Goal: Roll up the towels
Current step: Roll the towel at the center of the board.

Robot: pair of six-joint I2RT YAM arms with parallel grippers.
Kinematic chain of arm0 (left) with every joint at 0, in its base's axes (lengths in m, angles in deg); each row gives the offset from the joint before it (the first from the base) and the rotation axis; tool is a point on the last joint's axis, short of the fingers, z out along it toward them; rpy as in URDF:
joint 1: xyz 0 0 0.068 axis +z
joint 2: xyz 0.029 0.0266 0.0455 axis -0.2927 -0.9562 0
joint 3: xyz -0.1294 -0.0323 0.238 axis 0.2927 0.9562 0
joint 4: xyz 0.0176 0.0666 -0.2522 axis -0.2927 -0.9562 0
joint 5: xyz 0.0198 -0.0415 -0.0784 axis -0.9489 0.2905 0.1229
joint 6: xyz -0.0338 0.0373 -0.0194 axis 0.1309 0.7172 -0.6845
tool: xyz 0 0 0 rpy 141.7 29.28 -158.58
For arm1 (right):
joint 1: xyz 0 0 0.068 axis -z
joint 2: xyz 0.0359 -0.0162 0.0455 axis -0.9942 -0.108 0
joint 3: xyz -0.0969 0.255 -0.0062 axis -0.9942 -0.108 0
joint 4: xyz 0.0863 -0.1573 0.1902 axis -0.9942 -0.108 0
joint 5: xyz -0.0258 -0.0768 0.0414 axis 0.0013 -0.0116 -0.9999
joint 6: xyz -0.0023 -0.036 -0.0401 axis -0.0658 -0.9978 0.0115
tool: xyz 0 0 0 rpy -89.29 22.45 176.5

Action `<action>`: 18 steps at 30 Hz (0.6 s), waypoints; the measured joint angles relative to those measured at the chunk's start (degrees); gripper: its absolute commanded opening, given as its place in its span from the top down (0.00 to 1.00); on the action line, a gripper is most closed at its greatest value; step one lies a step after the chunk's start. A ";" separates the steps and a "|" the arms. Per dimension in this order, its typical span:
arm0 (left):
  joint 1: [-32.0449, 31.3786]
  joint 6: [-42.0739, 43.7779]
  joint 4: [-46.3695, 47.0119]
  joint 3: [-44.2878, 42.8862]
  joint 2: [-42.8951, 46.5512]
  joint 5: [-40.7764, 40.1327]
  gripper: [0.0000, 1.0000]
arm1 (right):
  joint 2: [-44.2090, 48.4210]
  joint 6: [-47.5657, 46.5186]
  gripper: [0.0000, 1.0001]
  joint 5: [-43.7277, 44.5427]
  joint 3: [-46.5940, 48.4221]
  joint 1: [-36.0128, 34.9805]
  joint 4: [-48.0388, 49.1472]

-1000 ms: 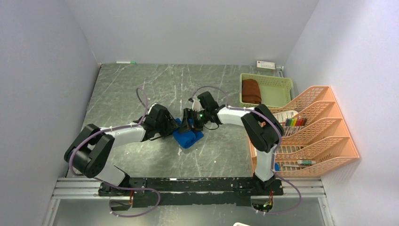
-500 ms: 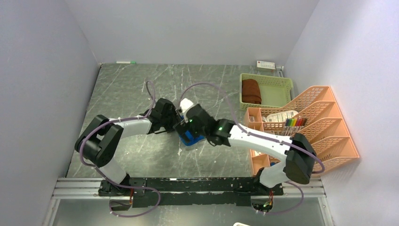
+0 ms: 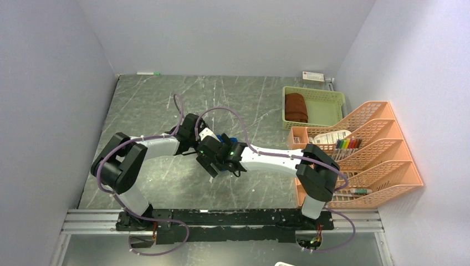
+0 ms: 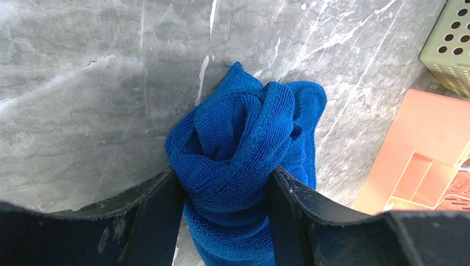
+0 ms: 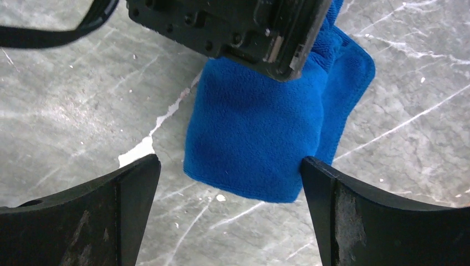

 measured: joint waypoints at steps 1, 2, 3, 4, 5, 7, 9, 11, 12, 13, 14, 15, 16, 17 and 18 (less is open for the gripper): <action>0.04 0.02 0.00 -0.07 -0.07 0.11 0.38 | -0.55 0.66 0.03 0.02 0.39 0.00 0.00; 0.04 0.02 0.07 -0.11 -0.17 0.20 0.37 | -1.14 1.33 0.04 0.02 0.79 0.00 -0.02; 0.04 0.02 0.13 -0.22 -0.28 0.31 0.37 | -1.60 1.95 0.05 0.15 1.07 -0.02 0.00; 0.04 0.02 0.13 -0.35 -0.39 0.39 0.37 | -2.16 2.51 0.06 0.33 1.44 -0.04 -0.15; 0.07 0.00 0.20 -0.46 -0.57 0.50 0.37 | -2.78 2.99 0.07 0.81 1.88 -0.09 -0.26; 0.22 0.00 0.42 -0.48 -0.72 0.90 0.37 | -5.18 4.07 0.11 2.43 3.48 -0.39 -0.57; 0.46 -0.02 0.50 -0.48 -0.81 1.36 0.37 | -6.25 4.55 0.14 4.50 3.93 -0.85 -1.27; 0.85 -0.07 0.59 -0.46 -0.87 2.12 0.37 | -7.30 4.85 0.17 6.64 4.07 -1.53 -1.51; 1.05 -0.09 0.66 -0.44 -0.87 2.49 0.37 | -7.78 5.09 0.17 7.65 4.07 -1.86 -1.75; 1.25 -0.11 0.70 -0.42 -0.92 2.84 0.37 | -8.20 5.27 0.17 8.66 4.07 -2.01 -1.90; 1.42 -0.15 0.72 -0.42 -0.92 3.13 0.37 | -8.63 5.51 0.17 9.60 4.07 -2.12 -2.08; 1.60 -0.20 0.74 -0.39 -0.94 3.48 0.37 | -8.96 5.68 0.18 10.34 4.07 -2.23 -2.16; 1.84 -0.22 0.81 -0.37 -0.96 3.74 0.37 | -9.38 5.79 0.21 11.19 4.00 -2.32 -2.23; 1.97 -0.22 0.83 -0.37 -0.98 3.93 0.37 | -9.68 5.88 0.27 11.93 3.78 -2.34 -2.10; 2.12 -0.20 0.87 -0.37 -1.03 4.15 0.37 | -9.79 6.01 0.36 12.52 3.28 -2.36 -1.79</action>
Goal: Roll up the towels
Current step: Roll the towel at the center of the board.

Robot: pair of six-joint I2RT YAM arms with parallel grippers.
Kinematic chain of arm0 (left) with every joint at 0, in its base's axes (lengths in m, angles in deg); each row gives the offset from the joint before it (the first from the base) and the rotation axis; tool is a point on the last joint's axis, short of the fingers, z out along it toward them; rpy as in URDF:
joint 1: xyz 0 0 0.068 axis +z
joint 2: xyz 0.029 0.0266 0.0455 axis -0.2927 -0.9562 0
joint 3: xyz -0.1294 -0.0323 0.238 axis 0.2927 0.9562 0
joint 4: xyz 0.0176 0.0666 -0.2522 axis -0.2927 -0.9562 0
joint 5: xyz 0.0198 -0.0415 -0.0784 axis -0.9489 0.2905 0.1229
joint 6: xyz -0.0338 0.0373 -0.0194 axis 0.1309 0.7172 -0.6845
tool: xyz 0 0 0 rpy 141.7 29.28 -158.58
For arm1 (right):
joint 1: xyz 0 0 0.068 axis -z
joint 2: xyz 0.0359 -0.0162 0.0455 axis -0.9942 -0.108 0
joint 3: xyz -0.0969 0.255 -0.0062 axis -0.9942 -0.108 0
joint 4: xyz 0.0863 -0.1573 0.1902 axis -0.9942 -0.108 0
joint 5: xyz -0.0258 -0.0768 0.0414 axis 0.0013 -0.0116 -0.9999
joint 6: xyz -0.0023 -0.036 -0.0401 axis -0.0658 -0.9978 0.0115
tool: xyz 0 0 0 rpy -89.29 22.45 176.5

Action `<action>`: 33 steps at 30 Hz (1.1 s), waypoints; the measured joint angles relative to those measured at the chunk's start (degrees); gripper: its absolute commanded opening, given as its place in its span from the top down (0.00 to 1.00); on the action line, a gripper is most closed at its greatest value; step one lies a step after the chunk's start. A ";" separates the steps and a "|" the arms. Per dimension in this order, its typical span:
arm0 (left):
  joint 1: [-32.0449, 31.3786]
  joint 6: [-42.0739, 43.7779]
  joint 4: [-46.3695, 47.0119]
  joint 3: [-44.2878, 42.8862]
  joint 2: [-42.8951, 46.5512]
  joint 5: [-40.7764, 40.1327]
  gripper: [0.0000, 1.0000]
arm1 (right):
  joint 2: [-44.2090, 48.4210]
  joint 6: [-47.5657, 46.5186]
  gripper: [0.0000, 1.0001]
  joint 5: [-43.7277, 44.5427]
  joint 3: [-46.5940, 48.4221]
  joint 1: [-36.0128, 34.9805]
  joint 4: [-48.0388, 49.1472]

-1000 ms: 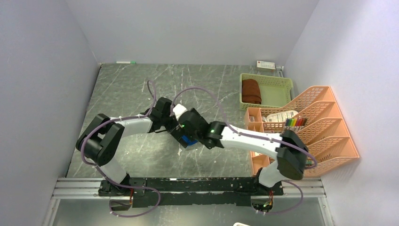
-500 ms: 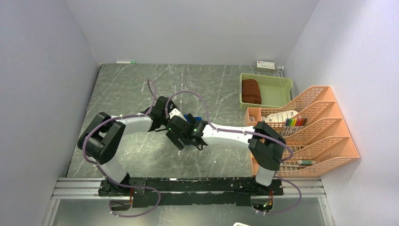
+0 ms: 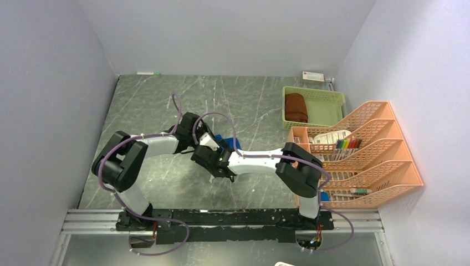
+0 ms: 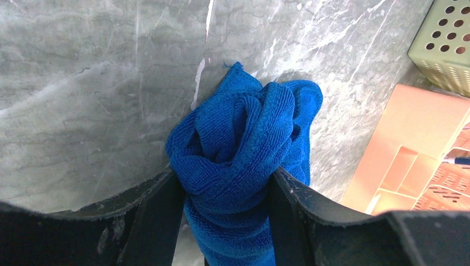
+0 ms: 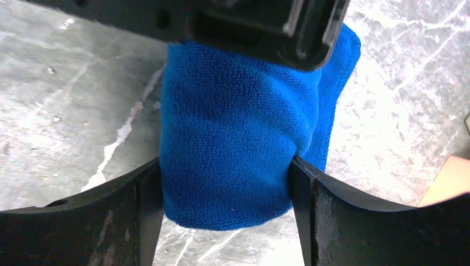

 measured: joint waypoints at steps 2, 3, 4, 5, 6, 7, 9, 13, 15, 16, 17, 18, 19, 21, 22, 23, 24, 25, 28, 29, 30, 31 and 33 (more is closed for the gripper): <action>0.15 0.00 0.07 0.00 -0.11 0.42 0.36 | 0.00 0.15 0.55 1.03 -1.20 -0.02 0.59; 0.17 0.00 0.11 0.00 -0.17 0.66 0.35 | 0.02 0.61 0.67 1.29 -1.97 -0.04 1.46; 0.20 0.00 0.20 0.00 -0.26 1.03 0.33 | 0.04 0.57 0.77 1.49 -2.43 -0.11 2.05; 0.33 0.00 0.28 0.00 -0.35 1.38 0.30 | 0.22 1.09 0.87 1.77 -3.10 -0.20 3.13; 0.46 0.00 0.37 0.00 -0.44 1.75 0.26 | 0.66 1.22 0.97 2.05 -3.74 -0.31 3.89; 0.57 -0.04 0.50 -0.04 -0.50 2.14 0.23 | 1.20 1.29 1.00 2.10 -4.37 -0.31 4.57; 1.03 0.07 0.55 -0.28 -0.57 3.02 0.19 | 2.64 1.84 1.00 1.86 -6.19 -0.13 6.34; 4.11 1.53 -1.38 -1.70 -0.94 7.32 0.12 | 6.01 2.60 1.00 -0.98 -10.56 1.11 11.10; 7.43 3.58 -5.16 -3.21 -0.42 8.22 0.10 | 8.24 2.86 1.00 -3.76 -13.35 2.38 14.21; 9.14 4.66 -7.56 -4.11 -0.02 8.04 0.10 | 9.92 3.32 1.00 -6.23 -15.39 3.67 16.33; 10.34 5.44 -9.18 -4.76 0.44 7.93 0.10 | 11.13 3.69 1.00 -8.17 -16.70 4.85 17.70; 11.80 6.45 -11.76 -5.79 1.33 7.58 0.10 | 12.63 4.28 1.00 -11.28 -18.45 6.45 19.61; 12.72 7.13 -13.25 -6.45 2.19 7.23 0.10 | 13.79 4.94 1.00 -13.55 -19.82 7.98 21.03; 13.97 8.44 -15.89 -7.87 4.72 6.82 0.11 | 16.24 6.54 1.00 -20.13 -23.17 12.09 24.79; 13.90 8.85 -16.26 -8.11 6.03 6.86 0.11 | 17.07 7.30 1.00 -23.10 -24.48 13.94 26.36; 13.46 9.25 -16.57 -8.11 7.41 6.95 0.11 | 17.70 8.31 1.00 -26.93 -25.88 16.22 28.37; 12.87 9.53 -16.74 -8.02 8.37 7.02 0.11 | 17.90 9.07 1.00 -29.59 -26.77 17.79 29.81; 12.04 9.73 -16.74 -7.85 9.14 6.99 0.12 | 17.94 10.12 1.00 -33.48 -27.89 19.67 31.80; 8.17 10.03 -16.52 -6.51 10.12 6.45 0.12 | 16.96 14.21 1.00 -45.27 -31.32 25.29 39.30; 6.47 10.03 -16.41 -5.86 10.14 6.16 0.13 | 16.15 15.89 1.00 -49.11 -32.28 26.95 42.03; 5.05 9.99 -16.28 -5.22 10.01 6.08 0.13 | 15.15 17.62 1.00 -52.48 -33.07 28.33 44.83; 3.61 9.84 -16.06 -4.55 9.70 5.92 0.13 | 14.23 19.10 1.00 -55.04 -33.64 29.22 47.21; 1.22 9.62 -15.63 -3.82 8.50 5.86 0.13 | 12.09 22.40 0.98 -59.95 -34.75 30.64 52.30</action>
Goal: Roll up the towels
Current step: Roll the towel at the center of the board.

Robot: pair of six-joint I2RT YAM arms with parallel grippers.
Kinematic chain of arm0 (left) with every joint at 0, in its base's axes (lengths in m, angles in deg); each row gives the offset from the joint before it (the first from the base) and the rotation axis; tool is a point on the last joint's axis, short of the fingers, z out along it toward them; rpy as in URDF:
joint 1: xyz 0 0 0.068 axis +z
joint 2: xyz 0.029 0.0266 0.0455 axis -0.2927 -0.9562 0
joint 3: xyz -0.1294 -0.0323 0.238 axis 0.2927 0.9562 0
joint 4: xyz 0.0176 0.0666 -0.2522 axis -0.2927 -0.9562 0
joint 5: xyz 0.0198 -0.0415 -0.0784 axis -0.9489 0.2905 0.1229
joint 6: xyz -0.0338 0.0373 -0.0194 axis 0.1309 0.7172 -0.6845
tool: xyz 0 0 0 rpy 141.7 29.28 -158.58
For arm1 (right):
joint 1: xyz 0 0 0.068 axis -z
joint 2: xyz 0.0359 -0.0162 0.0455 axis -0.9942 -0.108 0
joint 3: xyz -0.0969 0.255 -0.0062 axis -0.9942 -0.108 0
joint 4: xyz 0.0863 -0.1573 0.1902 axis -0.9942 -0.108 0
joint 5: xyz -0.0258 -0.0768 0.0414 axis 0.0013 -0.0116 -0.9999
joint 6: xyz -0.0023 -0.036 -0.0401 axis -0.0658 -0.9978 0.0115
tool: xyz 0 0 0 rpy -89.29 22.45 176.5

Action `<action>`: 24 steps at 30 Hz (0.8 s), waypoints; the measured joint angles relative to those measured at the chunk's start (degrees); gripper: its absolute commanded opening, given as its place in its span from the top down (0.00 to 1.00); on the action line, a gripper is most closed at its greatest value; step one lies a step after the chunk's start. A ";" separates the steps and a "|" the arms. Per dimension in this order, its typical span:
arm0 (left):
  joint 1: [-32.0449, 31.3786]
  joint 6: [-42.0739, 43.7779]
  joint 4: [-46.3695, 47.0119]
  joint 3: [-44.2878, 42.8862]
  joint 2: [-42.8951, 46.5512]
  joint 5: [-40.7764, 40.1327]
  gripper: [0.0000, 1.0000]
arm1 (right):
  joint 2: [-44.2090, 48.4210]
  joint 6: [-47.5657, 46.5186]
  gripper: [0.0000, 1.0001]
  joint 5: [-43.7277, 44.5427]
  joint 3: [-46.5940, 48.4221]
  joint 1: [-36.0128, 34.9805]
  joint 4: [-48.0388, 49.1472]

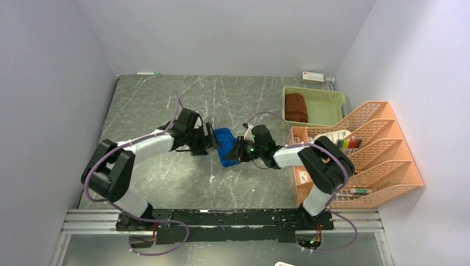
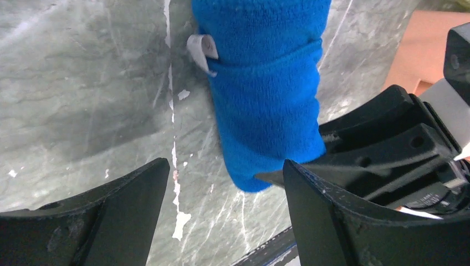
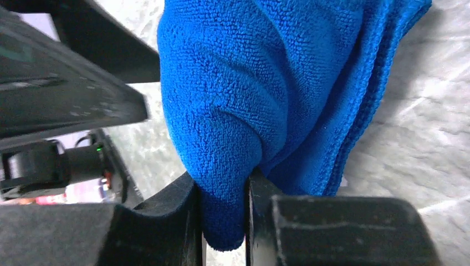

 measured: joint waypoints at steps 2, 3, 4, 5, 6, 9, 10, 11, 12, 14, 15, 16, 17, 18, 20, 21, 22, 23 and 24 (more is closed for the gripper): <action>-1.29 -0.15 0.85 0.04 -1.66 -0.35 0.13 | -1.11 2.38 0.96 -3.04 -0.68 0.61 2.95; -1.73 -0.17 1.33 0.00 -2.43 -0.66 0.13 | -1.38 3.10 0.96 -4.02 -0.83 0.70 3.56; -2.16 -0.17 1.75 -0.15 -3.34 -0.98 0.13 | -1.57 3.87 0.95 -5.03 -0.96 0.70 4.07; -2.49 -0.15 2.12 -0.48 -4.37 -1.09 0.13 | -1.64 4.46 0.94 -5.68 -1.05 0.70 4.28; -2.62 -0.11 2.23 -0.92 -5.20 -1.22 0.14 | -1.66 4.87 0.93 -6.01 -1.09 0.74 4.33; -3.15 0.46 2.45 -3.19 -8.00 -1.44 0.14 | -1.66 5.95 0.90 -6.82 -1.11 1.25 4.24; -3.37 0.92 2.47 -4.20 -9.07 -1.44 0.15 | -1.64 6.08 0.89 -6.99 -1.11 1.44 4.15; -3.54 1.33 2.47 -5.29 -10.29 -1.42 0.15 | -1.64 6.16 0.88 -7.08 -1.11 1.60 4.00; -3.67 1.62 2.47 -6.03 -11.23 -1.40 0.16 | -1.64 6.16 0.87 -7.10 -1.11 1.79 3.74; -3.89 2.14 2.49 -7.30 -12.92 -1.36 0.21 | -1.51 6.05 0.85 -7.06 -1.09 2.05 2.99; -4.04 2.23 2.49 -7.96 -13.68 -0.96 0.23 | -1.40 5.88 0.83 -7.06 -1.09 2.16 2.58; -4.11 2.36 2.58 -8.33 -14.10 -0.81 0.27 | -1.31 5.70 0.81 -7.06 -0.96 2.25 2.08; -4.22 2.54 2.78 -8.70 -14.62 -0.44 0.29 | -1.29 5.46 0.78 -7.08 -0.70 2.32 1.53; -4.28 2.54 3.15 -8.94 -15.21 0.11 0.32 | -1.31 5.20 0.73 -7.15 -0.39 2.34 0.83; -4.61 2.51 4.00 -9.53 -16.31 1.18 0.42 | -1.31 4.42 0.40 -7.45 0.46 2.47 -0.79; -4.83 2.54 4.48 -9.86 -16.87 1.66 0.46 | -1.31 3.85 0.05 -7.78 0.96 2.54 -1.73; -5.01 2.54 4.79 -10.16 -17.31 1.77 0.50 | -1.31 3.72 0.01 -8.26 1.38 2.54 -2.54; -5.29 2.34 5.70 -10.67 -17.92 1.68 0.53 | -1.31 2.69 0.00 -10.03 2.01 2.43 -3.85; -5.53 2.38 6.19 -11.45 -18.56 1.62 0.54 | -1.05 1.36 0.00 -11.96 2.95 1.97 -4.66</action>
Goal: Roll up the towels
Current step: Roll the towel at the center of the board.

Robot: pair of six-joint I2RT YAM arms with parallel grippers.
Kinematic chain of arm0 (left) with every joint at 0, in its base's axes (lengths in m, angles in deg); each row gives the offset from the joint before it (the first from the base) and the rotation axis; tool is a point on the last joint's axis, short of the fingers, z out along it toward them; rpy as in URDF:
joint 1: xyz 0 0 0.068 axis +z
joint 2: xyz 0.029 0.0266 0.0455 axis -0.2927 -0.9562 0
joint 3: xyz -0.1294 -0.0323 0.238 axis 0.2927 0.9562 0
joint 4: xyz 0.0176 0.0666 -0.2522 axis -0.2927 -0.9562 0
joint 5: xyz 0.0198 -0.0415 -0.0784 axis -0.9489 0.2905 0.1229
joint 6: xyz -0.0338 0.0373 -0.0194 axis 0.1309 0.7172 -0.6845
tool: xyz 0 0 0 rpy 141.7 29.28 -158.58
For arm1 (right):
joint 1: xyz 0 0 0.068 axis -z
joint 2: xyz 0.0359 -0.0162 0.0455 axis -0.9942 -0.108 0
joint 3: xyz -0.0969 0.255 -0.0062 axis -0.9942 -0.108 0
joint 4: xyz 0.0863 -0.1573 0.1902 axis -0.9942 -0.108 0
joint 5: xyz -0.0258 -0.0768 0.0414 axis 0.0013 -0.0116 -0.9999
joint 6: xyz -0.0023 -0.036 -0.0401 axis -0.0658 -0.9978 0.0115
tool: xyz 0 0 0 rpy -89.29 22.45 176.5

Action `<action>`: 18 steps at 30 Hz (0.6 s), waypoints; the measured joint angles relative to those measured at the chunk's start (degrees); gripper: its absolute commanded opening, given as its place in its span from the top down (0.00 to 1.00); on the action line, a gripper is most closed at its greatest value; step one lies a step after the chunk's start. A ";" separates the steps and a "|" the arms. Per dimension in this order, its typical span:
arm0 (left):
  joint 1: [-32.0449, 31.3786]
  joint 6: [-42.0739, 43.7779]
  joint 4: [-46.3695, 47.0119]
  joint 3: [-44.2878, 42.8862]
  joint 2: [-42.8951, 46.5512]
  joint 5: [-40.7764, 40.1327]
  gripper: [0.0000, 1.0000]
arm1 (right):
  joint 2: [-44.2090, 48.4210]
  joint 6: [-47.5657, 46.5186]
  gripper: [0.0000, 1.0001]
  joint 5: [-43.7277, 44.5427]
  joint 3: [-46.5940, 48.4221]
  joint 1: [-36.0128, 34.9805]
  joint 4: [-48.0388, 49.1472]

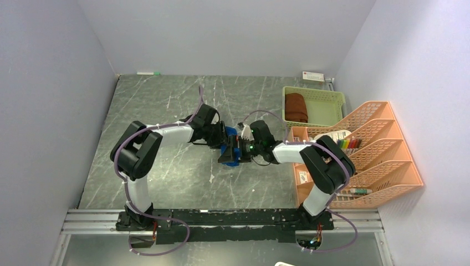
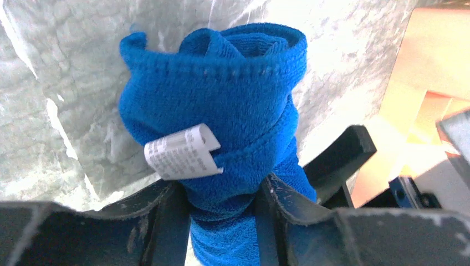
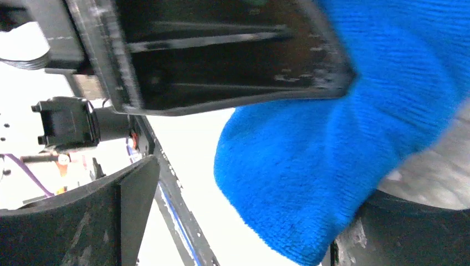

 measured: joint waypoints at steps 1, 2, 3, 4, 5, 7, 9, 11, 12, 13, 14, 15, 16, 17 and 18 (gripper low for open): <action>-0.33 0.17 0.09 -0.72 -0.42 -0.26 0.54 | 0.46 -1.57 0.00 -0.42 1.25 -0.44 -2.12; -0.50 0.28 0.07 -1.09 -0.50 -0.72 0.56 | 0.68 -2.51 0.00 -0.42 1.75 -0.87 -3.23; -0.66 0.55 0.02 -1.38 -0.57 -1.27 0.57 | 1.20 -4.31 0.00 0.31 2.62 -1.05 -6.19; -0.85 0.66 -0.22 -1.86 -0.76 -1.81 0.59 | 1.99 -6.16 0.00 1.57 3.41 -1.14 -9.29; -0.94 0.83 -0.24 -2.21 -0.94 -2.34 0.59 | 3.17 -8.04 0.00 3.54 4.26 -1.27 -12.70; -1.27 1.22 -0.48 -3.43 -1.40 -4.13 0.60 | 6.60 -11.47 0.00 8.92 5.70 -1.81 -18.86; -1.60 1.64 -0.81 -4.63 -1.88 -5.81 0.61 | 12.11 -15.04 0.00 16.79 7.26 -3.23 -24.61; -1.70 2.08 -1.44 -5.64 -2.32 -6.78 0.61 | 16.59 -17.94 0.00 24.59 8.83 -5.53 -28.04; -1.75 2.32 -1.84 -6.05 -2.49 -7.13 0.62 | 18.43 -19.37 0.00 28.89 9.77 -7.21 -29.35; -1.81 2.54 -2.27 -6.47 -2.62 -7.48 0.62 | 19.85 -20.70 0.00 33.29 10.78 -9.31 -30.56; -1.86 2.73 -2.54 -6.75 -2.71 -7.74 0.62 | 20.70 -21.81 0.00 36.83 11.63 -11.26 -31.54; -1.95 3.02 -2.95 -7.06 -2.78 -8.04 0.62 | 21.09 -22.75 0.00 40.06 12.44 -12.96 -32.52; -1.99 3.23 -3.28 -7.34 -2.82 -8.20 0.62 | 20.98 -23.61 0.00 42.91 13.35 -14.62 -33.70; -2.05 3.58 -3.76 -7.74 -2.95 -8.31 0.63 | 20.44 -24.20 0.00 45.05 14.21 -15.80 -34.91; -2.08 4.00 -4.37 -8.31 -3.15 -8.46 0.63 | 19.67 -24.52 0.00 46.53 14.86 -16.44 -35.89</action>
